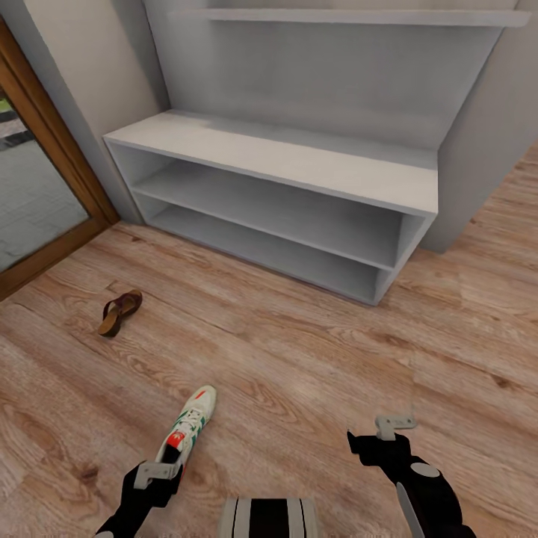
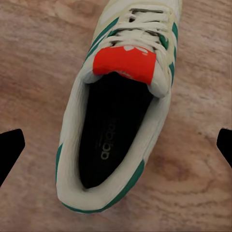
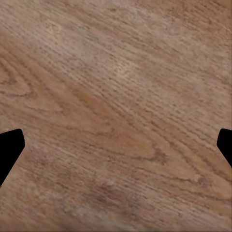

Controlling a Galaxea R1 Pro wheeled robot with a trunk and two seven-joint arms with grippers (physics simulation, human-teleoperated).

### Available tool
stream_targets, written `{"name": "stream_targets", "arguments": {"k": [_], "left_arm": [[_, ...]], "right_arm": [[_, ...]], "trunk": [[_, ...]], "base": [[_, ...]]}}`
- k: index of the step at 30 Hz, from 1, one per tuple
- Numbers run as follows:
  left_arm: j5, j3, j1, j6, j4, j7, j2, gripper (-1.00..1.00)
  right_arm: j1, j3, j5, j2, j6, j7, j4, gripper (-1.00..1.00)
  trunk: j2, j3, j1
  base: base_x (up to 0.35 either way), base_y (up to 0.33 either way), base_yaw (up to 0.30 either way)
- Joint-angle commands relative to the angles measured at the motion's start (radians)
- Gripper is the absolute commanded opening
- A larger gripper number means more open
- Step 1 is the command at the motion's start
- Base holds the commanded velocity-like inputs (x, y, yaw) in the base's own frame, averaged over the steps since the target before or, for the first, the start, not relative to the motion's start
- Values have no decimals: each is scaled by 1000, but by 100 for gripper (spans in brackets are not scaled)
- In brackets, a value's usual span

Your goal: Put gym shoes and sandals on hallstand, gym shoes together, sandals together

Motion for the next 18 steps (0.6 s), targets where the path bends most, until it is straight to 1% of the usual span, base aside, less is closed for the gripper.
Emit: {"name": "stream_targets", "arguments": {"k": [1, 7, 9, 18], "left_arm": [[-1, 0, 0, -7, 0, -4, 0, 100], [-3, -1, 0, -25, -1, -3, 0, 100], [-3, 2, 0, -52, -2, -2, 0, 100], [-2, 9, 0, -76, -2, -2, 0, 100]], "right_arm": [[0, 0, 2, 0, 5, -1, -1, 100], [0, 0, 2, 0, 5, -1, -1, 100], [0, 0, 2, 0, 5, -1, -1, 100], [0, 2, 2, 0, 5, -1, -1, 100]], "trunk": [[-1, -5, 0], [-2, -28, 3], [-2, -36, 4], [-4, -70, 8]], "base": [[0, 0, 0], [0, 0, 0], [0, 0, 0], [0, 0, 0]]}}
